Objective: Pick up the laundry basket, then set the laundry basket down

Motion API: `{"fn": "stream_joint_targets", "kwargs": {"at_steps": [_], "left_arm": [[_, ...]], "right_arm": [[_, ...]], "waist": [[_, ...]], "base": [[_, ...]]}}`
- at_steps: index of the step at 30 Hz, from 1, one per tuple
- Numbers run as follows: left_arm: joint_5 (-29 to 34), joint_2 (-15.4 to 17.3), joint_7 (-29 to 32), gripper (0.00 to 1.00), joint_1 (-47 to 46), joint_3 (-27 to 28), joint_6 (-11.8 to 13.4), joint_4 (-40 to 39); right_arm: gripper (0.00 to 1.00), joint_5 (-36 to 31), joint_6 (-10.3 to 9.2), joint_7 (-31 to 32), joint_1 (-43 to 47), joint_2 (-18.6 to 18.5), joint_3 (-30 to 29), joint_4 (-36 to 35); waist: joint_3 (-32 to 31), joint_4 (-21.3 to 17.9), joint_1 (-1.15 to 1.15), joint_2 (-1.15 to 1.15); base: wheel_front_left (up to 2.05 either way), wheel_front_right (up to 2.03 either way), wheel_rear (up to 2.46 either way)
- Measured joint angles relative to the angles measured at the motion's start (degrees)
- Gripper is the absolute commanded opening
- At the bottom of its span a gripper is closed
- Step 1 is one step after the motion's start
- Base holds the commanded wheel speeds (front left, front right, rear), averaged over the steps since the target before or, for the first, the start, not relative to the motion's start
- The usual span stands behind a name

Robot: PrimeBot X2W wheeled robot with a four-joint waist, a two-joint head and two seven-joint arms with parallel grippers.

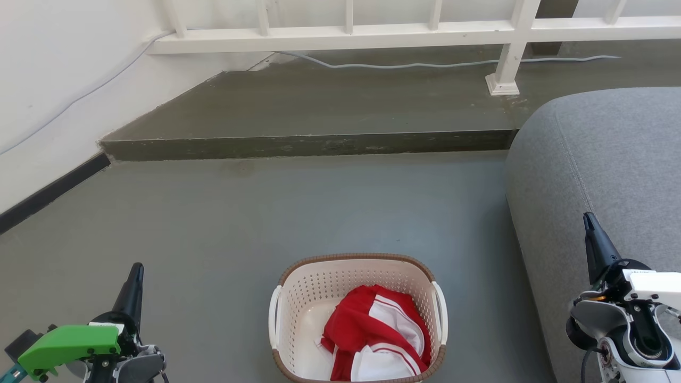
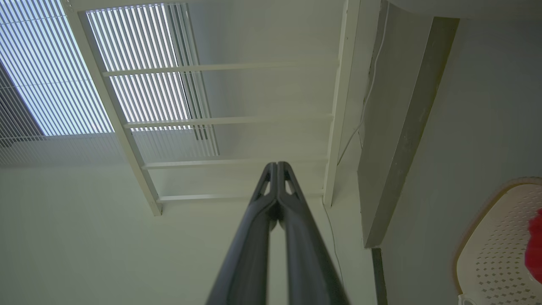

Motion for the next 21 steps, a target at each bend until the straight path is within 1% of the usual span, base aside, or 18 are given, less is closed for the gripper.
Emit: {"fn": "stream_joint_targets", "kwargs": {"at_steps": [21], "left_arm": [[0.0,-0.34,0.18,0.0,-0.03,0.07,-0.19,0.25]], "right_arm": [[0.0,0.0,0.01,0.0,-0.02,0.05,-0.09,0.21]], "waist": [[-0.01,0.0,0.0,0.0]], "base": [[0.0,0.0,0.0]]}}
